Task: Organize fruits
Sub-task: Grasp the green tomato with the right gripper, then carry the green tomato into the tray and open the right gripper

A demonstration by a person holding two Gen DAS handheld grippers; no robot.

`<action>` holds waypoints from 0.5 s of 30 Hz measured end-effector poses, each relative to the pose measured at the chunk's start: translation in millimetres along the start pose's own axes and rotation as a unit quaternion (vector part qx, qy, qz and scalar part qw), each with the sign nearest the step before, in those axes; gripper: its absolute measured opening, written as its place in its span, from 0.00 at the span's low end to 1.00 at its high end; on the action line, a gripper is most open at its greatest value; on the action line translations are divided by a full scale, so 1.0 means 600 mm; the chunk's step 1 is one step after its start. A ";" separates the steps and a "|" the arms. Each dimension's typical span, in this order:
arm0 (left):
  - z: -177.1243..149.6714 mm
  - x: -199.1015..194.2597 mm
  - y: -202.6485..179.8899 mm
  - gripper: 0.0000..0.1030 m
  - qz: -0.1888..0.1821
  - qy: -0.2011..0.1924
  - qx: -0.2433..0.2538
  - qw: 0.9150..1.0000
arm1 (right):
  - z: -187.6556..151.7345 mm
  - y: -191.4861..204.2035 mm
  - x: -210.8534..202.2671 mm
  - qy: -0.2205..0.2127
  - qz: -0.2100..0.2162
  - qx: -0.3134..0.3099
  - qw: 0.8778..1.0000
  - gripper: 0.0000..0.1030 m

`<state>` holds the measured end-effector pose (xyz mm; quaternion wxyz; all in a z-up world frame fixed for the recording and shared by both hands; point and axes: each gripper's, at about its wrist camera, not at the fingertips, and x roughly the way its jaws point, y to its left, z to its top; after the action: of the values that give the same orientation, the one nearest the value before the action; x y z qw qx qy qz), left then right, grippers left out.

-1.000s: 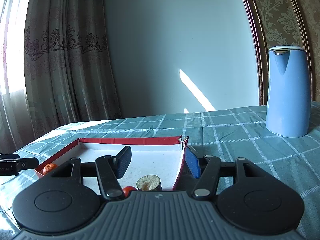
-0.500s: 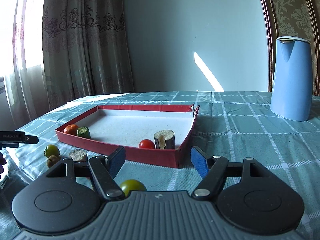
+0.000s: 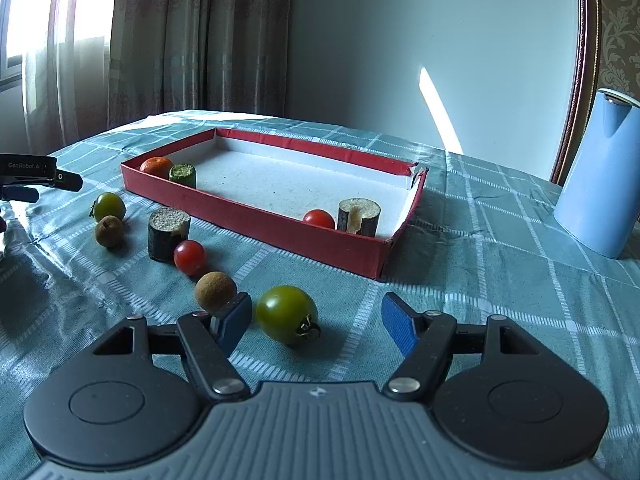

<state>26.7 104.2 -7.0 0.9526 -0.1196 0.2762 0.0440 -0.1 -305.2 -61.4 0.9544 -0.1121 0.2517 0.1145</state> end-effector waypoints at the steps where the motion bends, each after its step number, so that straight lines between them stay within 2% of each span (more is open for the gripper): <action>1: 0.000 0.000 0.000 1.00 0.000 0.000 0.000 1.000 | 0.000 0.000 0.003 0.004 0.005 -0.001 1.000 0.61; 4: 0.000 -0.001 0.000 1.00 -0.002 -0.002 -0.001 1.000 | 0.003 0.004 0.007 0.009 0.012 -0.003 1.000 0.56; 6: 0.000 -0.001 0.000 1.00 -0.003 -0.003 -0.002 1.000 | 0.005 0.008 0.010 0.013 0.018 -0.005 1.000 0.47; 8: 0.001 -0.001 0.001 1.00 -0.005 -0.002 -0.003 1.000 | 0.007 0.015 0.013 0.016 0.028 -0.008 0.999 0.32; 12: 0.001 -0.003 0.001 1.00 -0.006 -0.002 -0.004 1.000 | 0.010 0.022 0.013 0.012 0.017 -0.003 1.000 0.31; 15: 0.001 -0.004 0.001 1.00 -0.007 -0.002 -0.004 1.000 | 0.017 0.015 0.004 -0.009 0.015 0.012 1.000 0.31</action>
<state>24.8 104.9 -5.4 0.9530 -0.1257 0.2729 0.0386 4.1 -293.5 -55.6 0.9561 -0.0961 0.2463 0.1265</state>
